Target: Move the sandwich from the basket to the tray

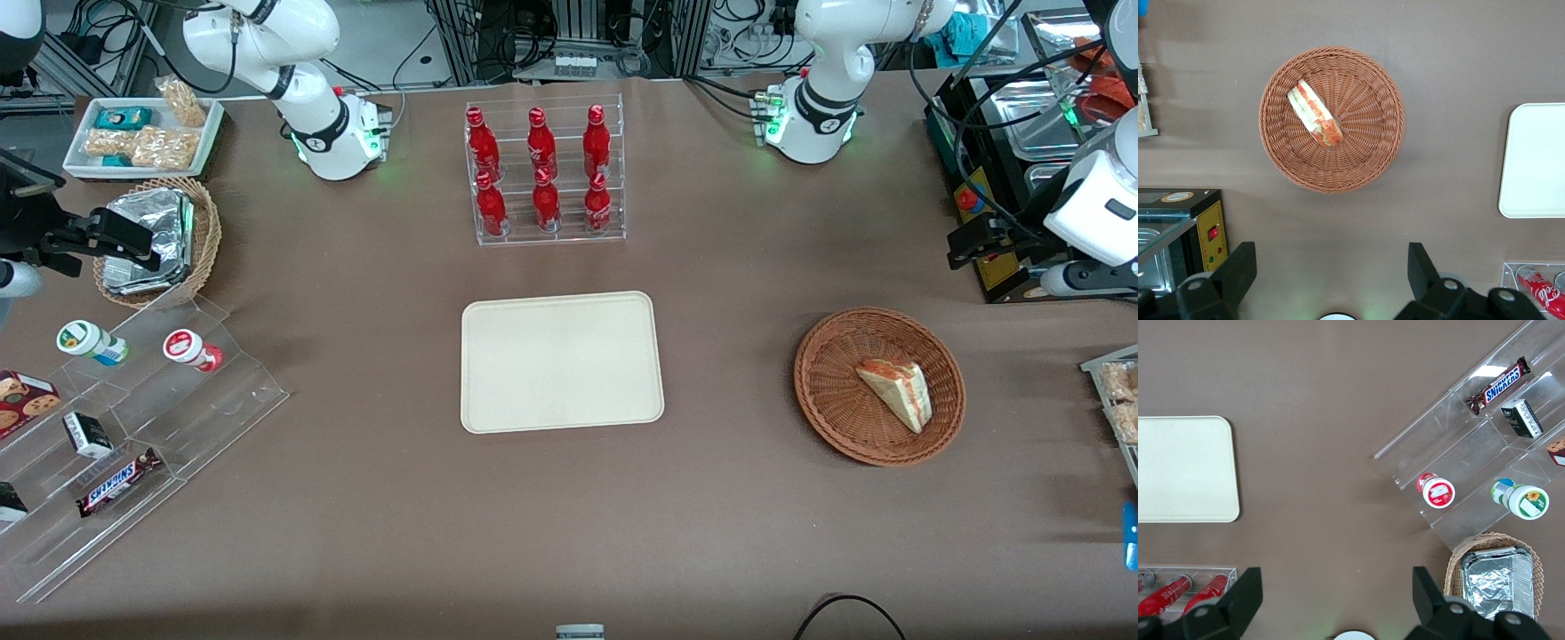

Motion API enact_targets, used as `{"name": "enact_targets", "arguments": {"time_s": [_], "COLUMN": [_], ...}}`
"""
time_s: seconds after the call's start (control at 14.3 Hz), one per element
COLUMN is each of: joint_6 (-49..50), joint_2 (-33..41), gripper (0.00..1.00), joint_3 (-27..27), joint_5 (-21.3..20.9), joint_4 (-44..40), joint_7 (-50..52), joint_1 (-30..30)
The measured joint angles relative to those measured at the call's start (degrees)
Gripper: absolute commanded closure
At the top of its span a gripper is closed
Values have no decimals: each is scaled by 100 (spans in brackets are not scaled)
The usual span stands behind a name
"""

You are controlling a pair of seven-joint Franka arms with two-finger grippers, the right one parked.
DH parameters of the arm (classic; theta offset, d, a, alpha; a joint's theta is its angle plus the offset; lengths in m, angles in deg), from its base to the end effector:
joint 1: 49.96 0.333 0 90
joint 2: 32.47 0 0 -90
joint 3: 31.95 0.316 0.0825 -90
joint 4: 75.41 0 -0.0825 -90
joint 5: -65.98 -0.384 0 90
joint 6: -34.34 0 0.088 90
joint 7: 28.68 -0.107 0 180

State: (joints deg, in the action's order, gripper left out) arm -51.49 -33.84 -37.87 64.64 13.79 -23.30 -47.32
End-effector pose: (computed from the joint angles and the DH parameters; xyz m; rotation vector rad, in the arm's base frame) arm 0.5529 -0.0283 0.6118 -3.1114 -0.0581 0.1258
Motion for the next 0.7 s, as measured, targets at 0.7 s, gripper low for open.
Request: {"name": "enact_targets", "arguments": {"time_s": [0.7], "joint_6": [-4], "joint_2": [0], "gripper": [0], "joint_3": [0], "joint_5": [0], "joint_4": [42], "joint_7": [-1], "joint_1": [0]}}
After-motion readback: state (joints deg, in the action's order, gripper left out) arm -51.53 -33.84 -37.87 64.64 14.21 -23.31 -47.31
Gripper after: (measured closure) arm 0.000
